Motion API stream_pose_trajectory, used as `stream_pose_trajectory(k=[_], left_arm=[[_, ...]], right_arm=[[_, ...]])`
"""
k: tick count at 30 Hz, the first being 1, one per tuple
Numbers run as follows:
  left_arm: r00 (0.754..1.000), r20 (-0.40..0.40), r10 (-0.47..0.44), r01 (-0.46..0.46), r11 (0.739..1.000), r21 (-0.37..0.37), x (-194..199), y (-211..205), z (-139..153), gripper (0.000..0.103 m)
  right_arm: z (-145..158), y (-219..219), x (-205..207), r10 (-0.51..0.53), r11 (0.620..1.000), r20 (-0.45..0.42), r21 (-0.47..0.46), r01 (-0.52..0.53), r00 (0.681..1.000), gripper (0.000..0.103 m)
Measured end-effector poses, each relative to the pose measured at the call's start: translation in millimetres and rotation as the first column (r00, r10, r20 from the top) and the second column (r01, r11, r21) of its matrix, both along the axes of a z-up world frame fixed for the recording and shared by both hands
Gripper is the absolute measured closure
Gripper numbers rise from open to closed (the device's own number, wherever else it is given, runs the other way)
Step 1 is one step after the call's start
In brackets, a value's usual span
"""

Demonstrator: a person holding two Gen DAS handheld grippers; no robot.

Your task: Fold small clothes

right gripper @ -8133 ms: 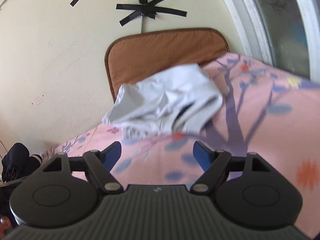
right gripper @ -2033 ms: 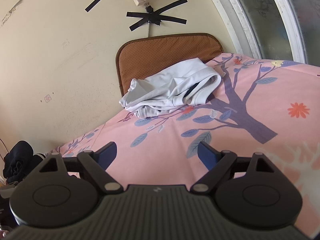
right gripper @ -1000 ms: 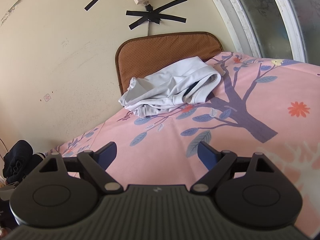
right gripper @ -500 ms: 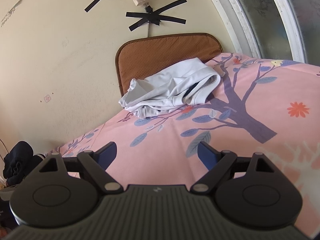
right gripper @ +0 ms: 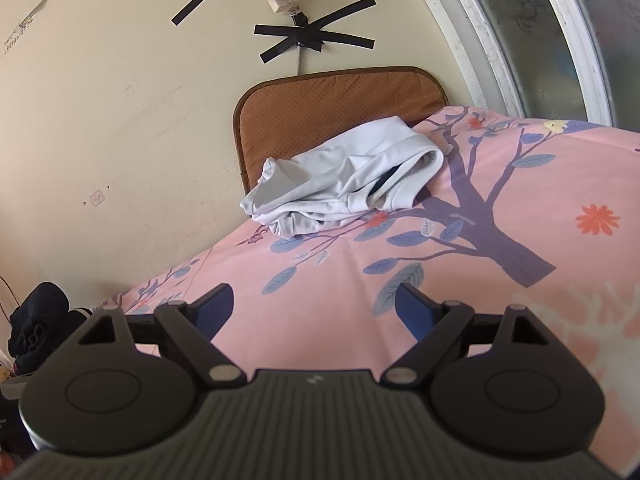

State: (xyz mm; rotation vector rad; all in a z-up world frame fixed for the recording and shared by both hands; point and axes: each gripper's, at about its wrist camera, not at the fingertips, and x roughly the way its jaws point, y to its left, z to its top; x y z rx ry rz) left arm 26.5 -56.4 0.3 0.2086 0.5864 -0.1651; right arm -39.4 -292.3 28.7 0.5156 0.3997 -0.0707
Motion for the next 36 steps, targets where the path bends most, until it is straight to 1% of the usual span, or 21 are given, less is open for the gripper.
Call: stream_pose_trajectory(k=[36], left_arm=[[1.0,0.0,0.001,-0.001,1.0,0.005,-0.2,-1.3,-0.9,0.0]], right_arm=[[-0.3,-0.9,1.8,0.011,1.0,-0.003,0.002,-0.011,1.0,0.013]])
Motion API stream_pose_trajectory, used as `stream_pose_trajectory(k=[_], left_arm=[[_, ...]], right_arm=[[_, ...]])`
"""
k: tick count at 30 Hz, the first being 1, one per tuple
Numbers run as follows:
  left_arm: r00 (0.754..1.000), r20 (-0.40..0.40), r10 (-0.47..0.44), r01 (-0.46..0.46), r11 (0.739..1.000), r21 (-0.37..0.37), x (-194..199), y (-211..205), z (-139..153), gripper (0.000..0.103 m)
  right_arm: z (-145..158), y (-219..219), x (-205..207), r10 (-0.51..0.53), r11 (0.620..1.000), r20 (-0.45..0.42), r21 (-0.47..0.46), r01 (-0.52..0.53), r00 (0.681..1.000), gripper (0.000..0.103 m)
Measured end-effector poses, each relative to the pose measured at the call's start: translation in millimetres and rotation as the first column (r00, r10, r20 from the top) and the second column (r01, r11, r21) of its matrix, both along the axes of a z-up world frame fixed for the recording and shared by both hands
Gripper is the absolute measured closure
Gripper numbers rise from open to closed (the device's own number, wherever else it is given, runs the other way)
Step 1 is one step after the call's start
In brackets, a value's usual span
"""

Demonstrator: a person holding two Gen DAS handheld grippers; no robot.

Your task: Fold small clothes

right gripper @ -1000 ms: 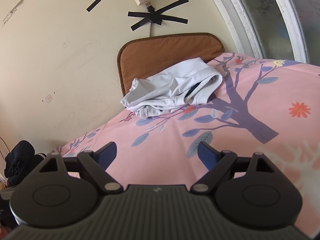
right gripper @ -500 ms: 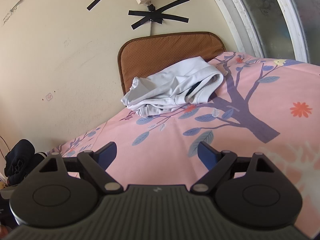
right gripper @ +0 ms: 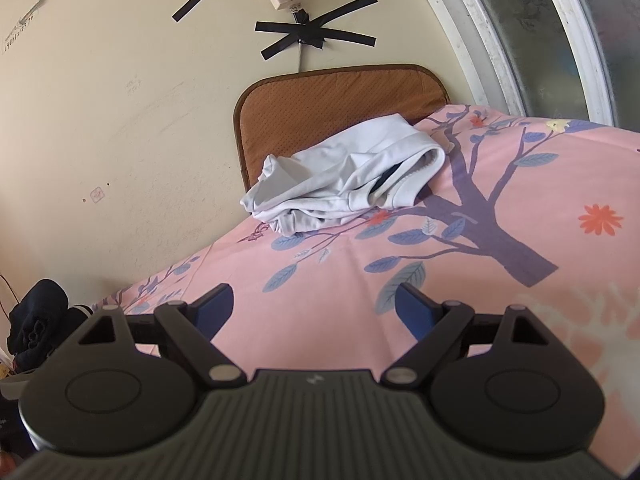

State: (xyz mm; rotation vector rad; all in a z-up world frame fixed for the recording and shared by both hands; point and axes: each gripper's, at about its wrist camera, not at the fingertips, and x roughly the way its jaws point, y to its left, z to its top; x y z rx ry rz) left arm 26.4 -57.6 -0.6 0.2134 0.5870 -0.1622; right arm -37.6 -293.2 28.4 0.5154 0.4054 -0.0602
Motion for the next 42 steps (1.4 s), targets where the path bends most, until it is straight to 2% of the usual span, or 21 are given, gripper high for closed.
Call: stream_pose_trajectory(k=[42], left_arm=[[1.0,-0.021,-0.005,0.004,1.0,-0.019,2.3,1.9,-0.5,0.0]], right_arm=[[-0.2,-0.6,-0.9,-0.007,1.0,-0.002,-0.001,0.007,1.0,0.013]])
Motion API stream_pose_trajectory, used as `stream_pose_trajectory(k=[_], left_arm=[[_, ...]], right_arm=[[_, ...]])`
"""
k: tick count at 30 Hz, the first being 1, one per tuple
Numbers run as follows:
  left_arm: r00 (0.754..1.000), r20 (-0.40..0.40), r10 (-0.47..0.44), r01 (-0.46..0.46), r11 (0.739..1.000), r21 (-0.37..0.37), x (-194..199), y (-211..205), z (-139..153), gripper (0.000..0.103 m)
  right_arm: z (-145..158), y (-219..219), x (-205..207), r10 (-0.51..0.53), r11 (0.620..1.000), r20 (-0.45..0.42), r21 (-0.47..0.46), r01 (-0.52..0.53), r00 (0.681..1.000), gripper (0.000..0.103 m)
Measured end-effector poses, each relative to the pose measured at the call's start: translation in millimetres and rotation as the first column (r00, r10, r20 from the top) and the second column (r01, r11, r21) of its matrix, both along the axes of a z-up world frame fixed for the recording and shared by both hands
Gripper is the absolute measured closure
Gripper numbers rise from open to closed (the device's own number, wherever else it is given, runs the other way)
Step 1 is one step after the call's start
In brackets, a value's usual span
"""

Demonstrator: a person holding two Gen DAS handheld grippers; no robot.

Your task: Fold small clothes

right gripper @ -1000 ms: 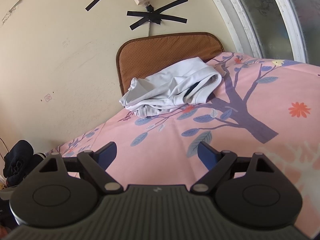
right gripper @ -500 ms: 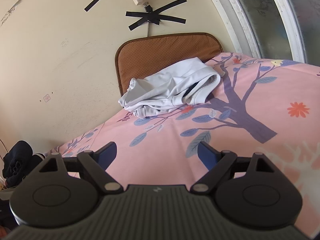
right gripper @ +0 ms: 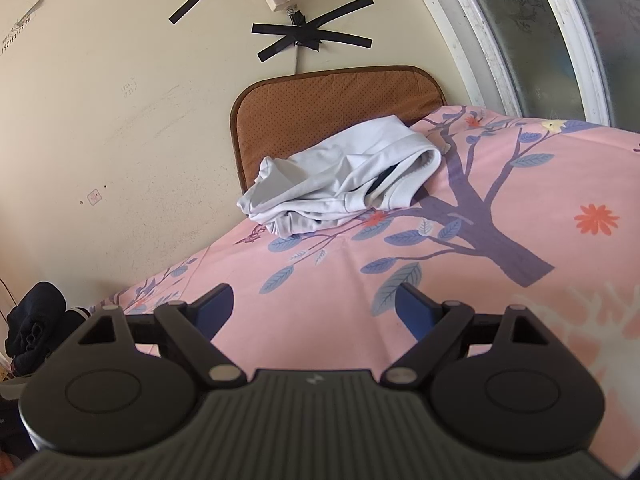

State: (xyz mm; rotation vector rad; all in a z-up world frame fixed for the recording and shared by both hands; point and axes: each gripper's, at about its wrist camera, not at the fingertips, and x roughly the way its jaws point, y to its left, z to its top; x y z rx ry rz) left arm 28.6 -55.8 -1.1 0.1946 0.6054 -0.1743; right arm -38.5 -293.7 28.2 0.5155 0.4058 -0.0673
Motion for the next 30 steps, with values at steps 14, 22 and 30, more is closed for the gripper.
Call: stream_pose_trajectory(k=[14,22,30], left_arm=[[1.0,-0.004,0.004,-0.004,1.0,-0.006,0.8,0.6,0.3,0.0],[1.0,-0.004,0.004,-0.004,1.0,-0.006,0.8,0.7,0.2,0.0],[1.0,-0.004,0.003,-0.003,1.0,-0.006,0.7,0.8,-0.2,0.0]], right_arm=[[1.0,-0.2,-0.2,-0.001,1.0,0.0,-0.002,0.001,1.0,0.013],[1.0,-0.1,-0.2,0.0,1.0,0.0,-0.002,0.0,1.0,0.013],[1.2,-0.5,-0.5,0.0,1.0,0.0,-0.002,0.0,1.0,0.013]])
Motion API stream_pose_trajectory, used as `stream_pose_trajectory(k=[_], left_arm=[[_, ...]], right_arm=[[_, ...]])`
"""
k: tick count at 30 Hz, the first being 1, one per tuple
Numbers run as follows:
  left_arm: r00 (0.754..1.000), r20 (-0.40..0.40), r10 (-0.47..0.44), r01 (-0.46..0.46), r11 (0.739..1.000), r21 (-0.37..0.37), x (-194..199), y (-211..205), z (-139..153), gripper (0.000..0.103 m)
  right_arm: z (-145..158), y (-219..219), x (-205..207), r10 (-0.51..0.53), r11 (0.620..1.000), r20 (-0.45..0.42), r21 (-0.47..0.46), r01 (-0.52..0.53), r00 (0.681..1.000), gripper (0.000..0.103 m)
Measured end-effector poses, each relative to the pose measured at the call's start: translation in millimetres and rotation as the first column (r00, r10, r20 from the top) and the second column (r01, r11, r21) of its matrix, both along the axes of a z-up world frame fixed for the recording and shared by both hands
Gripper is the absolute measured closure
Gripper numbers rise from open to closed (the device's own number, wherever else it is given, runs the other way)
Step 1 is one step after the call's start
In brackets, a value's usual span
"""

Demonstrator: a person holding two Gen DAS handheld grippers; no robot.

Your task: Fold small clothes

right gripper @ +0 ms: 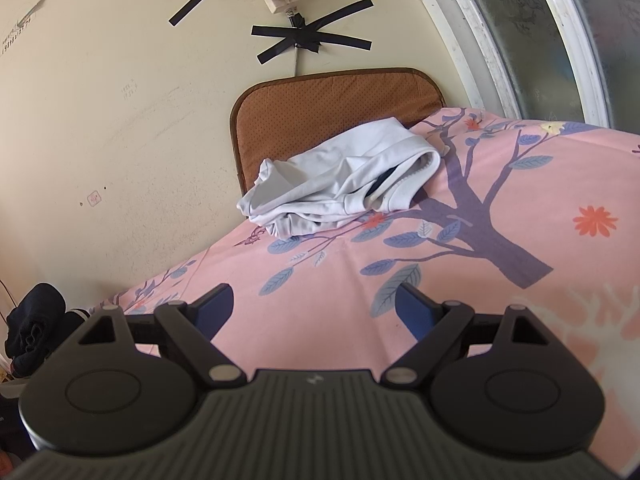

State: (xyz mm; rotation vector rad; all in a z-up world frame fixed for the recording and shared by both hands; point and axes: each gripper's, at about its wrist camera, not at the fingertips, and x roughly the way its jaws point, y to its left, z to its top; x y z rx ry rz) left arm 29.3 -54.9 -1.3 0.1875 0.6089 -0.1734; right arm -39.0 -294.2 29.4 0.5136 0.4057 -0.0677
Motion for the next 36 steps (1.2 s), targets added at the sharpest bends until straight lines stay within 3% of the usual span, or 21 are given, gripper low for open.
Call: stream_pose_trajectory(k=[36], left_arm=[[1.0,-0.003,0.003,-0.003,1.0,-0.006,0.2,1.0,0.9,0.0]], right_arm=[[1.2,2.4,1.6,-0.007,1.0,-0.007,-0.003,0.007,1.0,0.013]])
